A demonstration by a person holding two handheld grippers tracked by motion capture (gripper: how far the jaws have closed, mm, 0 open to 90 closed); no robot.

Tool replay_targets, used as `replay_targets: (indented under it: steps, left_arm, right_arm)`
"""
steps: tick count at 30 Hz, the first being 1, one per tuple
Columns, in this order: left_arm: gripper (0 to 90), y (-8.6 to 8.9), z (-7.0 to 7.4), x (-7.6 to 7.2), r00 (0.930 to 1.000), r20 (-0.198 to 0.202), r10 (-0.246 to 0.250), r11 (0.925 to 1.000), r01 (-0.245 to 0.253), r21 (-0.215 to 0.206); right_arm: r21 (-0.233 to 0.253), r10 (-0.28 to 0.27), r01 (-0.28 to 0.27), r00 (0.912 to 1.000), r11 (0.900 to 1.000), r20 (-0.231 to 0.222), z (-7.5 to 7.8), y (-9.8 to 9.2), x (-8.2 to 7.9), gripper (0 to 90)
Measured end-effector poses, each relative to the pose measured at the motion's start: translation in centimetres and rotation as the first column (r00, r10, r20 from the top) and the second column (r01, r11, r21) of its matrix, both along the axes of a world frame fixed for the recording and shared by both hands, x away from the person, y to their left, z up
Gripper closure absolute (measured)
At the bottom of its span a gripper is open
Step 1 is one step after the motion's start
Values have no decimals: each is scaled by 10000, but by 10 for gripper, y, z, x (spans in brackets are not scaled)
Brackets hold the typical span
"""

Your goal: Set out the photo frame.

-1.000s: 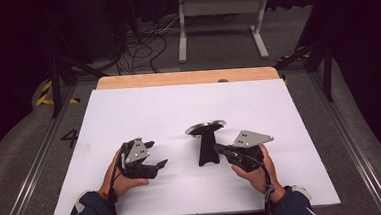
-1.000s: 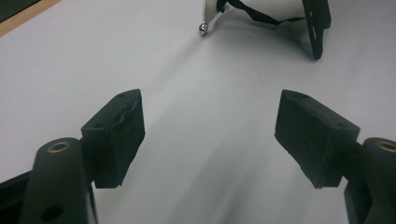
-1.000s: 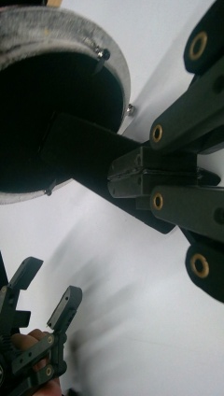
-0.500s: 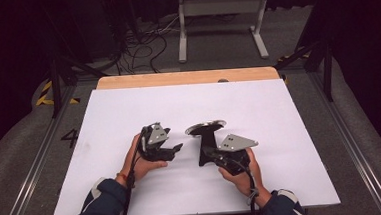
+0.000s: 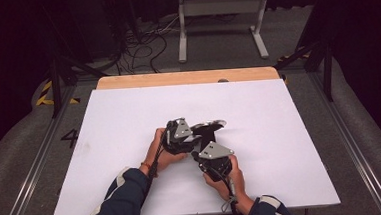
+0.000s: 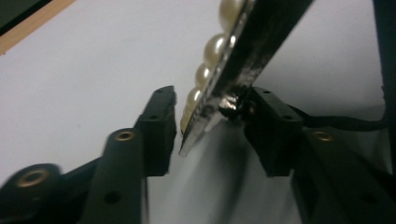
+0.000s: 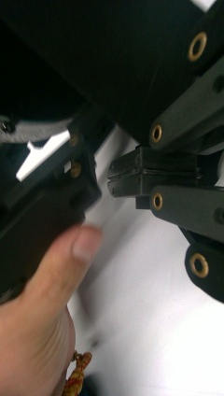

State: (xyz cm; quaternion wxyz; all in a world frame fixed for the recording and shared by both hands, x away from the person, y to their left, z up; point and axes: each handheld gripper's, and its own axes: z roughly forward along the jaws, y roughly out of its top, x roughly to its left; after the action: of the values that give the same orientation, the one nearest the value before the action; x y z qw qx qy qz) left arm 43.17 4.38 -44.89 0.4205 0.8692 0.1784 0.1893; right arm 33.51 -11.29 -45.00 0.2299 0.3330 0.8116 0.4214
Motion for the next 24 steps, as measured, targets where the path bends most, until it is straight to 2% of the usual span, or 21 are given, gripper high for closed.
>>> replay_targets:
  steps: [2,3,5,11,15,18,24]
  left_arm:
    - [675,4,1,1,9999,-89,-110,9993,107,-352]
    - [695,5,1,2,9998,-34,-198,9993,197,-322]
    - [715,5,2,-1,9996,152,-234,9996,236,-135]
    - [761,7,3,-8,9988,496,11,9998,-21,206]
    - [788,12,5,-14,9979,643,28,9997,-42,228]
    - [800,12,5,-20,9953,959,137,9983,-191,557]
    - [798,14,6,-26,9951,982,152,9970,-225,740]
  right_arm:
    - [-146,-151,152,9998,9998,86,0,2,-1,900]
    - [-14,-195,195,9998,9998,-37,-1,1,0,900]
    - [305,-236,246,9993,9992,-304,-2,-2,2,900]
    - [224,-528,536,9980,9983,-361,-1,-7,2,900]
    - [316,-663,677,9968,9972,-440,-1,-13,6,900]
    - [360,-574,592,9970,9976,-514,-2,-16,7,900]
    - [189,-450,463,9968,9987,-658,-2,-17,5,900]
